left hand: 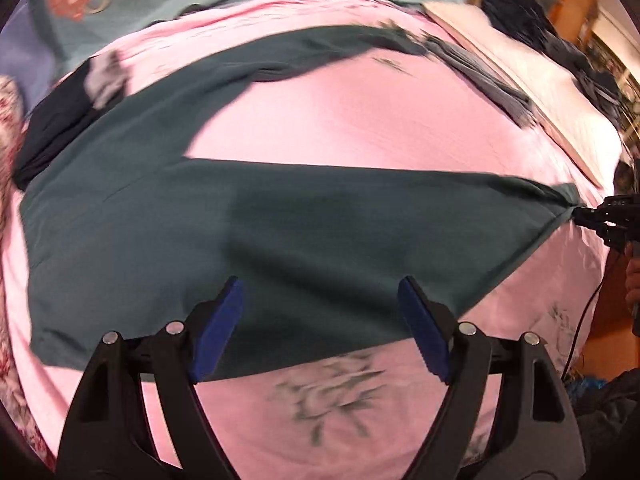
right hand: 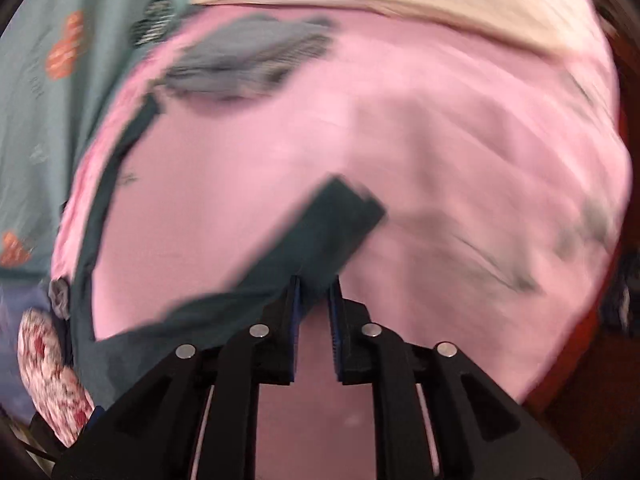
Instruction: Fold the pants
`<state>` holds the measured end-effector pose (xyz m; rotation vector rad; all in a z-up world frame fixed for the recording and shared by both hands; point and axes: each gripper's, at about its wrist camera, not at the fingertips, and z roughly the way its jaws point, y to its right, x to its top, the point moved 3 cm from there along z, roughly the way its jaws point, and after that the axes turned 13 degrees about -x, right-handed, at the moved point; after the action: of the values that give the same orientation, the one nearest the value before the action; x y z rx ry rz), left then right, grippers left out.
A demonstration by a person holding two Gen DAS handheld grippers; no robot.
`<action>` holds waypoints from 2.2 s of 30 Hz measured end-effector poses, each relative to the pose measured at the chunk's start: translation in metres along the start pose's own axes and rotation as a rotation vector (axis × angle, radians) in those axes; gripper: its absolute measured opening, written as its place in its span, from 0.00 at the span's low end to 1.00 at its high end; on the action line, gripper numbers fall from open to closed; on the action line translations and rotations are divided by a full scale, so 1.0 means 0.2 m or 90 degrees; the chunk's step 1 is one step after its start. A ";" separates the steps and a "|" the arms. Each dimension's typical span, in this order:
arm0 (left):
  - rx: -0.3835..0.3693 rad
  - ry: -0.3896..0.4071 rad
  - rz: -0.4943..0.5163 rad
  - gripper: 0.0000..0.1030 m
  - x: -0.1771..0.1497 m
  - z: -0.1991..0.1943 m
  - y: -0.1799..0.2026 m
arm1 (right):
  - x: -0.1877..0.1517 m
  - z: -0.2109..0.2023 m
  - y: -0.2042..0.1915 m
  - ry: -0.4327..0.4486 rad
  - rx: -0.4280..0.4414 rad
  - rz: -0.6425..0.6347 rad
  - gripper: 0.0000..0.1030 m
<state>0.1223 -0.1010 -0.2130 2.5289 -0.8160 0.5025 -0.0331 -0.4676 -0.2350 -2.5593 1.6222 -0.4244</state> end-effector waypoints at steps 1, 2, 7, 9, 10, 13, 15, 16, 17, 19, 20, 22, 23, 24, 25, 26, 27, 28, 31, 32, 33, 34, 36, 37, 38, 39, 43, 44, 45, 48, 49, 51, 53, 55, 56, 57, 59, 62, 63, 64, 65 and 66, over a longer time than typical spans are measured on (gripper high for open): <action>-0.007 -0.007 0.013 0.78 0.01 0.02 0.04 | 0.00 -0.04 0.04 0.003 -0.009 0.015 0.16; -0.010 -0.009 0.021 0.78 0.02 0.04 0.06 | 0.01 -0.08 0.05 0.016 -0.004 0.020 0.20; -0.017 -0.029 0.049 0.78 0.03 0.10 0.18 | 0.12 -0.10 -0.02 0.048 -0.012 -0.016 0.38; -0.013 -0.029 0.056 0.78 0.03 0.09 0.20 | 0.15 -0.11 -0.10 0.079 -0.033 -0.085 0.38; -0.011 -0.030 0.056 0.78 0.03 0.09 0.20 | 0.16 -0.10 -0.16 0.085 -0.036 -0.132 0.38; -0.002 -0.045 0.040 0.79 0.02 0.12 0.19 | 0.16 0.02 -0.28 0.027 0.019 -0.223 0.38; 0.016 -0.063 0.018 0.79 0.01 0.16 0.15 | 0.17 0.15 -0.30 0.003 -0.083 -0.247 0.33; 0.033 -0.066 -0.001 0.79 0.02 0.15 0.11 | 0.19 0.13 -0.32 0.005 -0.090 -0.234 0.31; 0.041 -0.052 -0.014 0.79 0.03 0.13 0.09 | 0.20 0.10 -0.37 0.012 -0.071 -0.239 0.32; 0.061 -0.012 -0.056 0.80 0.06 0.03 0.01 | 0.19 -0.02 -0.57 0.078 0.002 -0.316 0.34; 0.075 -0.002 -0.074 0.82 0.07 0.01 -0.03 | 0.18 -0.06 -0.68 0.118 0.010 -0.371 0.34; 0.111 0.018 -0.110 0.82 0.10 -0.05 -0.13 | 0.16 -0.09 -0.95 0.195 0.034 -0.500 0.35; 0.123 0.027 -0.125 0.82 0.10 -0.08 -0.17 | 0.14 -0.08 -1.07 0.225 0.044 -0.562 0.35; 0.136 0.033 -0.140 0.82 0.11 -0.10 -0.21 | 0.13 -0.05 -1.19 0.261 0.043 -0.635 0.35; 0.154 0.037 -0.162 0.82 0.10 -0.13 -0.28 | 0.12 0.00 -1.30 0.289 0.035 -0.699 0.35; 0.162 0.040 -0.177 0.82 0.10 -0.16 -0.31 | 0.13 0.05 -1.40 0.312 0.023 -0.752 0.35; 0.165 0.047 -0.195 0.82 0.08 -0.20 -0.36 | 0.14 0.13 -1.51 0.341 -0.002 -0.817 0.35; 0.165 0.050 -0.204 0.82 0.07 -0.22 -0.41 | 0.13 0.17 -1.58 0.363 -0.024 -0.860 0.35; 0.175 0.040 -0.213 0.83 0.05 -0.25 -0.50 | 0.12 0.33 -1.76 0.411 -0.082 -0.987 0.36; 0.177 0.033 -0.215 0.83 0.04 -0.25 -0.53 | 0.11 0.39 -1.80 0.412 -0.096 -1.022 0.39; 0.179 0.030 -0.214 0.83 0.04 -0.25 -0.55 | 0.11 0.43 -1.83 0.414 -0.110 -1.043 0.39; 0.183 0.030 -0.215 0.83 0.04 -0.25 -0.57 | 0.12 0.49 -1.87 0.426 -0.135 -1.056 0.39; 0.188 0.036 -0.220 0.83 0.06 -0.26 -0.62 | 0.17 0.55 -1.92 0.455 -0.168 -1.034 0.39; 0.190 0.039 -0.225 0.83 0.07 -0.25 -0.64 | 0.19 0.56 -1.93 0.462 -0.175 -1.027 0.41; 0.183 0.043 -0.230 0.85 0.08 -0.24 -0.66 | 0.21 0.58 -1.94 0.462 -0.176 -1.027 0.41; 0.179 0.044 -0.230 0.85 0.08 -0.23 -0.67 | 0.21 0.60 -1.94 0.460 -0.174 -1.029 0.43; 0.184 0.019 -0.204 0.85 0.12 -0.12 -0.73 | 0.32 0.61 -2.03 0.419 -0.125 -0.970 0.17; 0.181 0.015 -0.205 0.85 0.13 -0.09 -0.75 | 0.35 0.61 -2.03 0.392 -0.122 -0.953 0.02; 0.179 0.013 -0.206 0.85 0.14 -0.08 -0.76 | 0.36 0.60 -2.02 0.390 -0.114 -0.943 0.02; 0.186 0.017 -0.192 0.85 0.15 -0.08 -0.78 | 0.42 0.47 -1.94 0.380 -0.083 -0.919 0.02; 0.189 0.018 -0.189 0.85 0.14 -0.08 -0.79 | 0.44 0.42 -1.88 0.383 -0.083 -0.915 0.02; 0.200 0.014 -0.187 0.85 0.11 -0.09 -0.81 | 0.46 0.35 -1.78 0.377 -0.094 -0.921 0.02; 0.207 0.014 -0.195 0.85 0.07 -0.11 -0.83 | 0.47 0.33 -1.67 0.360 -0.120 -0.944 0.03; 0.235 0.017 -0.198 0.85 0.02 -0.16 -0.86 | 0.47 0.34 -1.62 0.347 -0.154 -0.943 0.19; 0.260 0.017 -0.201 0.85 0.00 -0.19 -0.88 | 0.46 0.32 -1.61 0.371 -0.174 -0.924 0.28; 0.289 0.019 -0.206 0.85 -0.03 -0.24 -0.91 | 0.44 0.27 -1.61 0.397 -0.177 -0.897 0.30; 0.331 0.030 -0.224 0.87 -0.11 -0.34 -1.00 | 0.29 0.12 -1.64 0.407 -0.099 -0.861 0.31; 0.365 0.033 -0.273 0.87 -0.23 -0.45 -1.18 | -0.15 -0.06 -1.73 0.318 0.095 -0.887 0.33; 0.364 0.027 -0.291 0.87 -0.27 -0.47 -1.25 | -0.33 -0.09 -1.76 0.283 0.151 -0.911 0.33; 0.354 0.014 -0.315 0.87 -0.32 -0.48 -1.32 | -0.57 -0.13 -1.80 0.243 0.219 -0.949 0.34; 0.327 0.009 -0.339 0.87 -0.37 -0.48 -1.38 | -0.76 -0.15 -1.82 0.210 0.270 -0.984 0.40; 0.304 0.011 -0.351 0.89 -0.41 -0.48 -1.40 | -0.94 -0.16 -1.84 0.188 0.313 -1.018 0.41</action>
<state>0.2129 0.1905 -0.2504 3.0052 0.0466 0.5739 0.2042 -0.1354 -0.1604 -2.7526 -0.8132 -1.0560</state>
